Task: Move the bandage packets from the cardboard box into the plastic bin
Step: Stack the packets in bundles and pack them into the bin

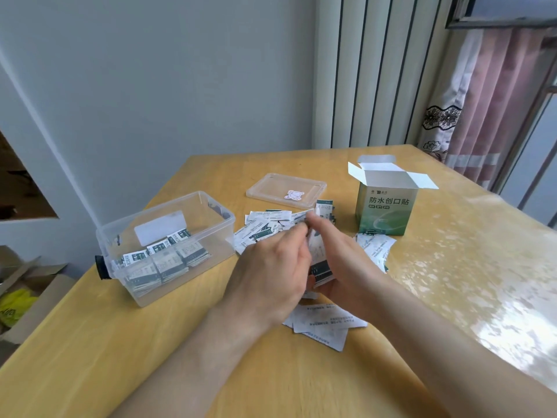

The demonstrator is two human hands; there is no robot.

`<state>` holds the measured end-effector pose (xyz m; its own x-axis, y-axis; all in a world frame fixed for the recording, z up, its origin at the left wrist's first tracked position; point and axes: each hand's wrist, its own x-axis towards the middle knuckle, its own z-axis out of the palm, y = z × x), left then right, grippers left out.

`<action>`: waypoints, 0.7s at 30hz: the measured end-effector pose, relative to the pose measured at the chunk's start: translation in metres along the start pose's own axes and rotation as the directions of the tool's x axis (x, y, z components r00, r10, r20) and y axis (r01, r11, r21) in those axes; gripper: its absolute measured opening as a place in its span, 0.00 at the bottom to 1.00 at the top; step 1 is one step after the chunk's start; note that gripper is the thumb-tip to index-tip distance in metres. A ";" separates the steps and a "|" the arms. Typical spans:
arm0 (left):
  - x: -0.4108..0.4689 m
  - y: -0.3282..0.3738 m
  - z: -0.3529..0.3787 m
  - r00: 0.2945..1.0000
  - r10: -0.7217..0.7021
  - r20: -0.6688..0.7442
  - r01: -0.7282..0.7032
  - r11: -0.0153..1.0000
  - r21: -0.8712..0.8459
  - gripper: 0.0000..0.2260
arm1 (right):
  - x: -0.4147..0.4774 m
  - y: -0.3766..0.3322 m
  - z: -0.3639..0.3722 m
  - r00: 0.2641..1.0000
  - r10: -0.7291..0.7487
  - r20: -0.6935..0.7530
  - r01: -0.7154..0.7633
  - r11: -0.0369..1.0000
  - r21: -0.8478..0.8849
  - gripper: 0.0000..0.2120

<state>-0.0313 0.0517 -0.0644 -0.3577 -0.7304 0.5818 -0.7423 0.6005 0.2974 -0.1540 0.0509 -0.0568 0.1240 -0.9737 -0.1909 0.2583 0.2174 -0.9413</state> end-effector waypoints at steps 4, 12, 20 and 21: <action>0.000 0.008 0.001 0.998 0.024 -0.057 -0.011 0.973 0.232 0.12 | -0.003 0.004 0.008 0.999 0.023 0.045 -0.027 0.996 0.081 0.25; 0.001 0.012 0.004 0.987 -0.126 0.099 0.129 0.991 -0.023 0.26 | -0.002 0.007 0.007 0.996 0.085 -0.018 -0.076 0.956 0.284 0.21; 0.000 0.004 -0.012 0.954 0.052 0.294 0.001 0.984 -0.177 0.34 | 0.000 -0.004 -0.003 0.990 0.122 -0.068 -0.096 0.946 0.311 0.26; 0.001 0.001 -0.010 0.970 0.074 0.233 -0.046 0.991 -0.124 0.31 | 0.000 -0.004 -0.004 0.991 0.128 -0.041 -0.109 0.947 0.302 0.28</action>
<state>-0.0269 0.0554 -0.0561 -0.5339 -0.7398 0.4095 -0.6489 0.6690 0.3625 -0.1587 0.0496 -0.0538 0.1167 -0.9400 -0.3207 0.5206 0.3329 -0.7862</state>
